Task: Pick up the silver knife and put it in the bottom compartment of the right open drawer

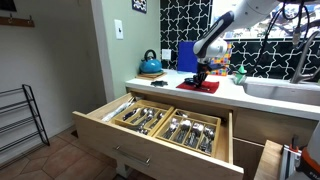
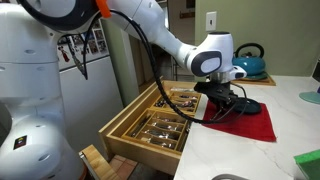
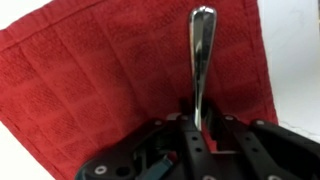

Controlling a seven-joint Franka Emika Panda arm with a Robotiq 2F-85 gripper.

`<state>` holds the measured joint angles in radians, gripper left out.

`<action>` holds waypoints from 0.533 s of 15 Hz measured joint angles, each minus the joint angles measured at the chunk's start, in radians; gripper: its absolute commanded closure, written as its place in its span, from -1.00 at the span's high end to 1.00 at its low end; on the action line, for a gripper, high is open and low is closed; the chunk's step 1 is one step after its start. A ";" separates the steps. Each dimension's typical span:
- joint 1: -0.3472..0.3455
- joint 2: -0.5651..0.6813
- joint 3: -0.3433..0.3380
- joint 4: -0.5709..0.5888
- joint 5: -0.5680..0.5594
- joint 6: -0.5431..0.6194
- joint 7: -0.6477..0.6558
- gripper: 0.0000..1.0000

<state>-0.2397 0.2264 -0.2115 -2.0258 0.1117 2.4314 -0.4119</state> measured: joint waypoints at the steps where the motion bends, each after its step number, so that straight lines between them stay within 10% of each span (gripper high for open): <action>1: 0.000 0.000 0.001 0.001 -0.003 0.000 0.000 -0.98; 8: -0.001 -0.006 0.024 0.001 -0.007 -0.006 -0.021 -0.94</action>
<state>-0.2409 0.2205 -0.1875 -2.0253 0.1048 2.4256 -0.4324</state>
